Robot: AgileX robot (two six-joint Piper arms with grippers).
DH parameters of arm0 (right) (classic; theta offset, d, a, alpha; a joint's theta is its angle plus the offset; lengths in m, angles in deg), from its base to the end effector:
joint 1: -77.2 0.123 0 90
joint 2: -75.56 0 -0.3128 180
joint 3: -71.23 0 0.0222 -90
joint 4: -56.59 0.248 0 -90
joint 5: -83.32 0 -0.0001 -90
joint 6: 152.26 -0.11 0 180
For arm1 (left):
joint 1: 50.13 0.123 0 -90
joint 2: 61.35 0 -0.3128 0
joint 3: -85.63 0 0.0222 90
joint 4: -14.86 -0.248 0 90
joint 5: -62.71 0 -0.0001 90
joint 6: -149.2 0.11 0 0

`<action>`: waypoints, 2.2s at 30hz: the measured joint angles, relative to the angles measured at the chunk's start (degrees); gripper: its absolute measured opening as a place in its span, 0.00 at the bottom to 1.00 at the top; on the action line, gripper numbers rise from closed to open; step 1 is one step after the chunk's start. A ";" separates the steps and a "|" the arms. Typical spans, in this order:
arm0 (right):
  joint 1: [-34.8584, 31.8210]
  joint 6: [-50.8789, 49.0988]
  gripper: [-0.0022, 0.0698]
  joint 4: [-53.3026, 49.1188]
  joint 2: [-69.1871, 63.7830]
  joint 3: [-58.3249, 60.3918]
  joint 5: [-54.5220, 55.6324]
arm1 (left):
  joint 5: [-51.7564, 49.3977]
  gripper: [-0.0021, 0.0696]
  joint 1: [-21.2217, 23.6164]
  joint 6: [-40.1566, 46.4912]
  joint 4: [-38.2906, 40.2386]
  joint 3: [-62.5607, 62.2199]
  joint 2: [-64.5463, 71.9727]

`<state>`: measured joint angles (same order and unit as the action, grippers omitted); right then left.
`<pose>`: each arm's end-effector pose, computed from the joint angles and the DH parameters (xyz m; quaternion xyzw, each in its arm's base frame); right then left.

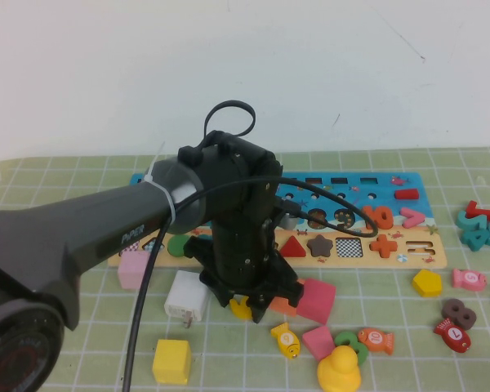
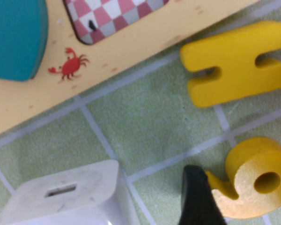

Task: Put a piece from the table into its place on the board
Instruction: Pick up the "number 6", then place the "number 6" into the hole of the number 6

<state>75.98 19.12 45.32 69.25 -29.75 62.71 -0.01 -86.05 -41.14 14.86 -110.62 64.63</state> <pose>0.0400 -0.0084 0.1701 0.0158 0.7960 -0.0441 0.6034 0.3556 -0.2576 0.2042 0.2209 0.9731 -0.0259 0.0605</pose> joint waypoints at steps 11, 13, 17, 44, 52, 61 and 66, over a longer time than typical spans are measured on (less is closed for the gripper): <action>0.00 0.00 0.03 0.00 0.00 0.00 0.00 | -5.57 0.52 0.00 14.84 -0.30 -7.78 0.00; 0.00 0.00 0.03 0.00 0.00 0.00 0.00 | -6.43 0.52 0.00 19.13 0.00 -9.80 0.00; 0.00 0.00 0.03 0.00 0.00 0.00 0.00 | -6.74 0.52 0.00 27.44 -0.93 -13.15 0.00; 0.00 0.00 0.03 0.00 0.00 0.00 0.00 | 13.80 0.52 3.88 52.95 -4.07 -16.60 0.09; 0.00 0.00 0.03 0.00 0.00 0.00 0.00 | 18.16 0.52 5.55 53.67 -5.59 -16.60 0.99; 0.00 0.00 0.03 0.00 0.00 0.00 0.00 | 20.51 0.52 6.53 55.05 -11.41 -16.60 6.34; 0.00 0.00 0.03 0.00 0.00 0.00 0.00 | 20.06 0.52 6.66 58.18 -10.50 -16.60 7.06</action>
<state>75.98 19.12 45.32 69.25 -29.75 62.71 20.05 -79.39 17.05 4.35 -127.22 71.68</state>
